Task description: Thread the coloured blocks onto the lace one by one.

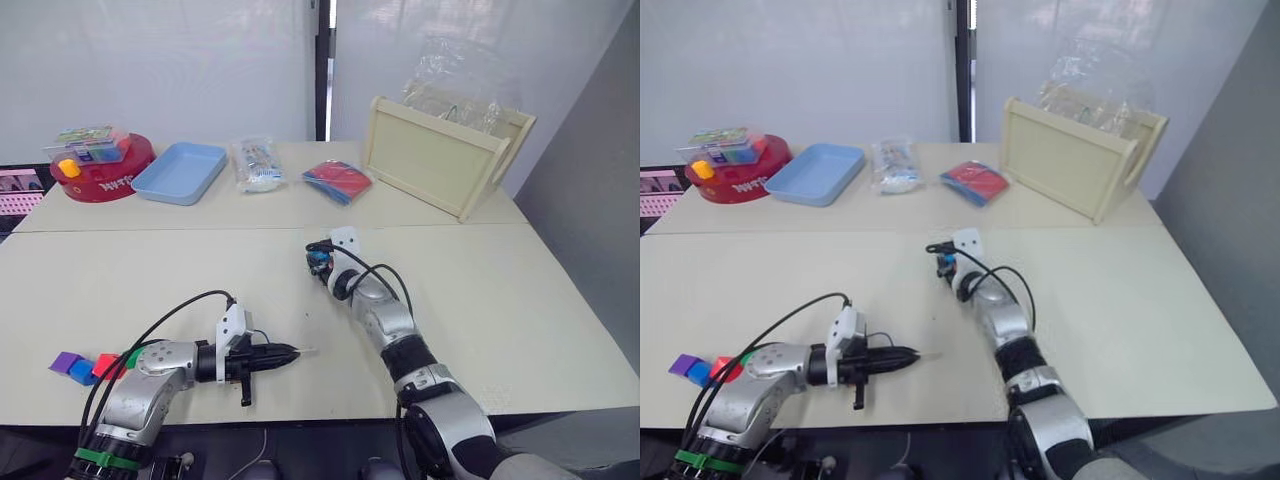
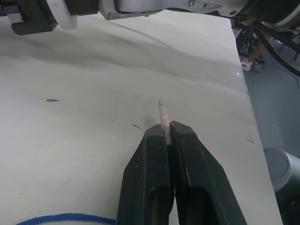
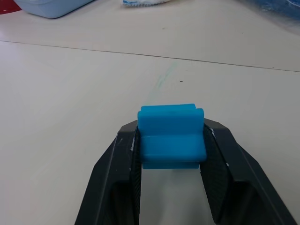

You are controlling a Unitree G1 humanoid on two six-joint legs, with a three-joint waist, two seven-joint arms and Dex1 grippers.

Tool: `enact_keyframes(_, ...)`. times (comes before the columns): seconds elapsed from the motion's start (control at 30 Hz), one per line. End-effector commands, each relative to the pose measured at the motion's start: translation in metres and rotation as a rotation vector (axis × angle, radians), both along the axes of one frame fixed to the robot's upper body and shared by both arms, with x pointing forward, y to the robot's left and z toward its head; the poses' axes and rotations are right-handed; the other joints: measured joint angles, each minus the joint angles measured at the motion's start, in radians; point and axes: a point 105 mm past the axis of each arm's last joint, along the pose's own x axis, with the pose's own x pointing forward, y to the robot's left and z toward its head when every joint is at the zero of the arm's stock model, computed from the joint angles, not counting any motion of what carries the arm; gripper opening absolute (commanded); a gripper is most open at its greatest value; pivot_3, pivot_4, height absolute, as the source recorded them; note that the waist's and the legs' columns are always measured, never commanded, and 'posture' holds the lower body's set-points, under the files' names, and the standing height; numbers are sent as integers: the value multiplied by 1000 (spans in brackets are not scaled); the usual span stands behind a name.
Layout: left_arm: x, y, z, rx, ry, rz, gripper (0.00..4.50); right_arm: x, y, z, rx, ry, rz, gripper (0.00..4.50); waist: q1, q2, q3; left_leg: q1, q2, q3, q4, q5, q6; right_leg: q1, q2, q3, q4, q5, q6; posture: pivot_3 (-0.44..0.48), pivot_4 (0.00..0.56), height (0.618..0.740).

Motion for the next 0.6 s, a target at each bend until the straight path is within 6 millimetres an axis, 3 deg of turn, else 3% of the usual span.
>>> enact_keyframes(0.03, 0, -7, 11, -26, -43, -27, 0, -19, -8, 22, -15, -77, 82, 1181, 4, 0, 0, 0, 0, 0, 0, 0, 0, 0, 0, 0, 0, 0, 0, 0, 150, 740)
enact_keyframes(0.13, 1, -9, 12, -36, -45, -36, 0, -37, -28, 22, -63, -91, 105, 1181, 6, 0, 0, -2, -1, 0, 1, 0, 0, 0, -1, 0, -2, 0, 0, 0, 150, 740)
enact_keyframes(0.23, 2, -15, 13, -63, -40, -55, 0, -66, -62, 19, -145, -105, 90, 1181, 13, 0, 0, -4, -1, -1, 1, 0, 0, 0, 0, 0, -4, 0, 0, 0, 150, 740)
enact_keyframes(0.37, 5, -22, 12, -78, -35, -78, 0, -92, -84, 12, -152, -47, 45, 1181, 7, 0, 0, -4, -1, 0, 1, 0, 0, 0, 0, 0, -6, 0, 0, 0, 150, 740)
enact_keyframes(0.6, 8, -29, 7, -64, -23, -145, 0, -134, -97, -2, -36, 142, -59, 1181, 6, 0, 0, -4, 0, 0, 1, 0, 0, 0, 1, 0, -5, 0, 0, 0, 150, 740)
